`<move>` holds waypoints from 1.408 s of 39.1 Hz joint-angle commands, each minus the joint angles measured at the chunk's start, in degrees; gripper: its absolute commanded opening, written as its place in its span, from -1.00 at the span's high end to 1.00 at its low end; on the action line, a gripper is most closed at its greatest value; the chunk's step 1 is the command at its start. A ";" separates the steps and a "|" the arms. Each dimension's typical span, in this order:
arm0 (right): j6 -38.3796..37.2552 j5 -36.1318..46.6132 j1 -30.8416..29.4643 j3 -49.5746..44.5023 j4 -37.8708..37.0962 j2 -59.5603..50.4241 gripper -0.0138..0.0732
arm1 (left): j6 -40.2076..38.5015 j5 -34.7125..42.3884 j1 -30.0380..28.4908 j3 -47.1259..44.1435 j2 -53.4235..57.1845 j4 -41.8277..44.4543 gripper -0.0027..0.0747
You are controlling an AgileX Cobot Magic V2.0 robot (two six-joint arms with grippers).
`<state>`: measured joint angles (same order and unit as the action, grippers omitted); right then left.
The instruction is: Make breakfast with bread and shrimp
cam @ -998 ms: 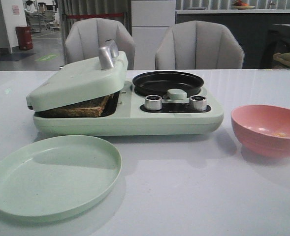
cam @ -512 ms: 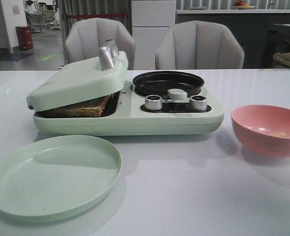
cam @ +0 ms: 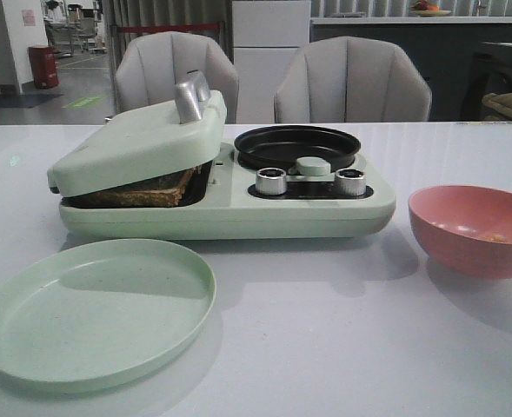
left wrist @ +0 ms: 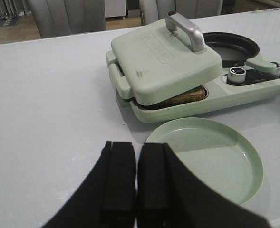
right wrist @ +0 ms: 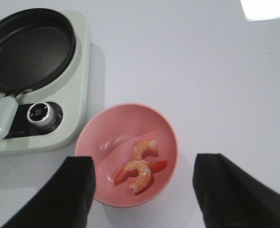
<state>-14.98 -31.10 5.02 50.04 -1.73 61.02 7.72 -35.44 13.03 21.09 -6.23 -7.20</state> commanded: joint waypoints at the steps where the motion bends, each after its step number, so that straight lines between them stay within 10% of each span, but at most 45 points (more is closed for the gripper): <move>1: 3.31 2.43 -3.09 3.30 3.26 2.09 -0.56 | -0.65 4.04 0.43 1.53 -0.56 -0.93 0.64; 15: 23.25 -3.05 -10.81 8.14 22.02 16.76 -0.56 | -0.65 4.04 0.43 1.53 -0.56 -0.93 0.64; 40: 28.98 -1.70 -12.73 17.28 24.11 39.26 -0.54 | -0.65 4.04 0.43 1.53 -0.56 -0.93 0.64; 50: 31.20 -3.97 -12.73 19.71 26.52 44.26 0.27 | -0.65 4.04 0.43 1.53 -0.56 -0.93 0.64; 55: 31.39 -3.97 -12.73 21.23 26.48 44.52 0.36 | -0.65 4.04 0.43 1.53 -0.56 -0.93 0.64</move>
<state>15.45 -36.12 -7.48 68.71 23.99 108.12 7.72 -35.66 13.03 21.09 -6.23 -7.20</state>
